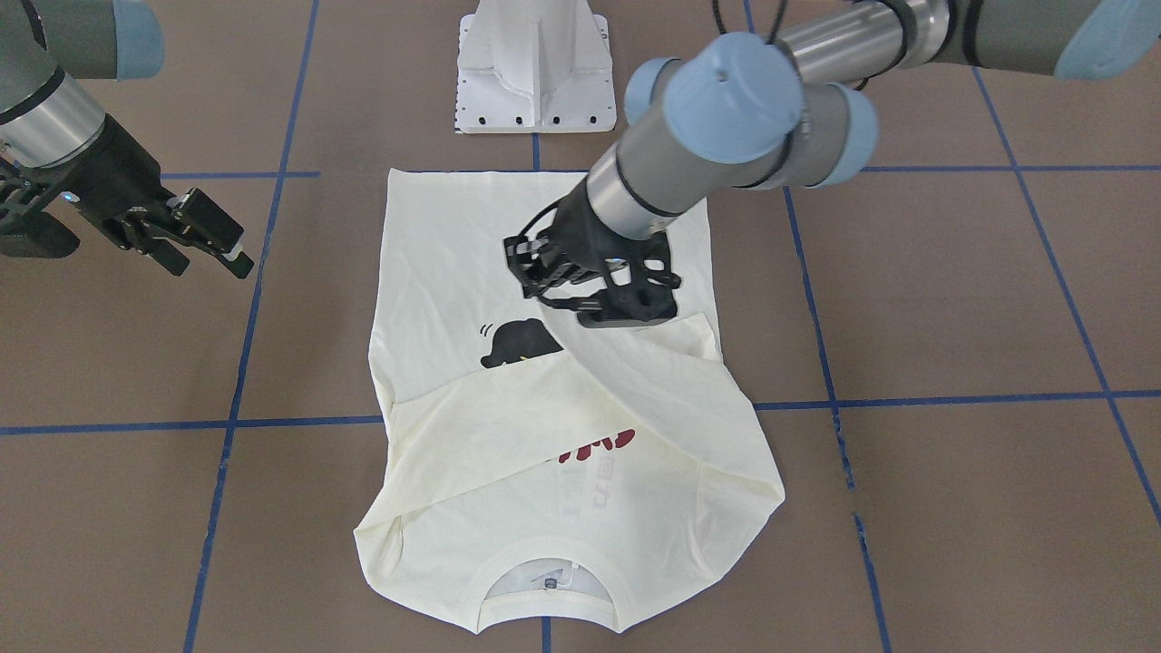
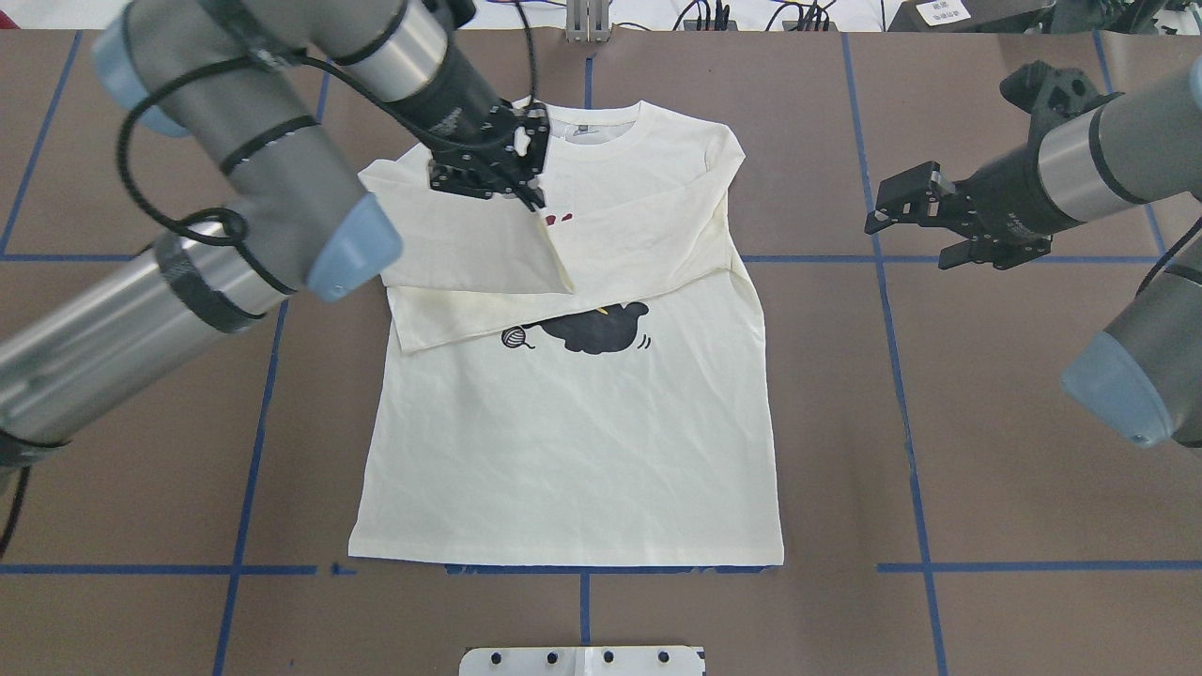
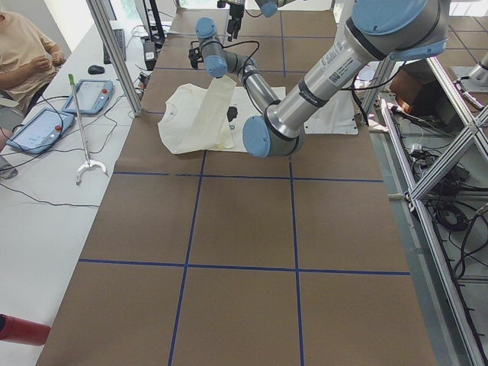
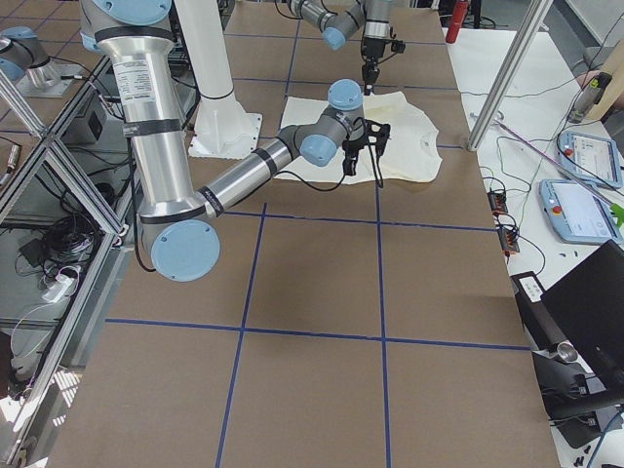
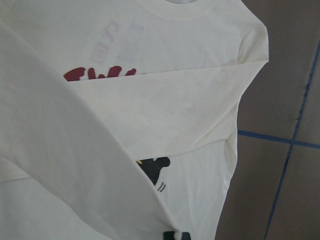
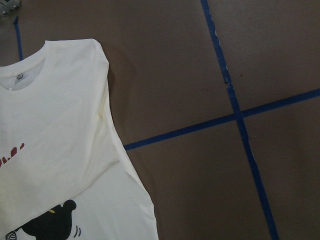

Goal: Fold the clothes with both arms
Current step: 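Fold the other sleeve across the shirt with the left gripper while the right gripper withdraws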

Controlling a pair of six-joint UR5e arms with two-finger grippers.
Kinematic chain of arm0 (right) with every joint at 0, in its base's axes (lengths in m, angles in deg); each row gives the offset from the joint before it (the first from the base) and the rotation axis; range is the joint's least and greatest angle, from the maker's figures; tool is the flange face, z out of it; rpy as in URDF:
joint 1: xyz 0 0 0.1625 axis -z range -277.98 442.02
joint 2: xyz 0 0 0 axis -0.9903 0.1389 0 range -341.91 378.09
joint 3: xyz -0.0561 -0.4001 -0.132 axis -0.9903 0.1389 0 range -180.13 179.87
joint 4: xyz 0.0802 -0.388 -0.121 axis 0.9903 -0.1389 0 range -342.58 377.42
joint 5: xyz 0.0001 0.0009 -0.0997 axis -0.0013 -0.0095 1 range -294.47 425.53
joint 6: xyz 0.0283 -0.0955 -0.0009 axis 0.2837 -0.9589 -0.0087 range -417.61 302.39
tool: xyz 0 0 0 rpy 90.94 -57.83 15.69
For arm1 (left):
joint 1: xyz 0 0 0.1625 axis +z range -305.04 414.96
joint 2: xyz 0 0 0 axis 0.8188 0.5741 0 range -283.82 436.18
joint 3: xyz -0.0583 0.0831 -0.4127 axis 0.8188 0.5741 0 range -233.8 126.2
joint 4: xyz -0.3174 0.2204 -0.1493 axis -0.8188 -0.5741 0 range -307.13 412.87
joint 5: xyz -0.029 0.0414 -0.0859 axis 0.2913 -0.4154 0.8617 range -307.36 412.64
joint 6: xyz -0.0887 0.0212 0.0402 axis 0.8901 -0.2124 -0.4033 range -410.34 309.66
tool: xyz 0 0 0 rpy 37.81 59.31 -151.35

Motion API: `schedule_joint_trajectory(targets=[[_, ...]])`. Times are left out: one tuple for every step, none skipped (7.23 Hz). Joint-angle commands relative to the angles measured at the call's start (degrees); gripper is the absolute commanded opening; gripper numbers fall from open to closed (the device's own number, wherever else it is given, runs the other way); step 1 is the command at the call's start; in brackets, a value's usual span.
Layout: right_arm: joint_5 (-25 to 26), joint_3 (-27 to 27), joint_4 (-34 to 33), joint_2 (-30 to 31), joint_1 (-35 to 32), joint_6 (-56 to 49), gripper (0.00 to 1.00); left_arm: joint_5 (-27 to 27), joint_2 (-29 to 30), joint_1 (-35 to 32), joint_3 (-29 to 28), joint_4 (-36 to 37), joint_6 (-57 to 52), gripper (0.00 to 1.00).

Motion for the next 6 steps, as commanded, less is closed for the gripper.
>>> schedule_joint_trajectory(targets=[[-0.3,-0.2,0.1,1.5,-1.3,-0.9,1.0,-9.6,6.3,6.8,-11.1,-10.8,3.5,0.0],[-0.3,-0.4,0.3,1.9,-1.8,-1.0,1.0,-13.8,9.4,9.1,-16.6,-13.7,3.6,0.0],[-0.3,-0.1,0.2,2.0,-1.8,-1.1,1.0,-15.2,9.5,10.4,-18.0,-16.2,3.7,0.0],[-0.2,0.1,0.2,2.2,-1.7,-1.1,1.0,-17.6,10.0,11.0,-19.9,-17.8,3.7,0.49],[-0.2,-0.1,0.3,2.3,-1.7,-1.1,1.0,-18.2,10.2,11.5,-19.5,-18.0,4.4,0.76],[0.4,-0.2,0.3,2.2,-1.4,-0.9,1.0,-17.8,7.7,11.4,-13.3,-17.3,7.5,0.77]])
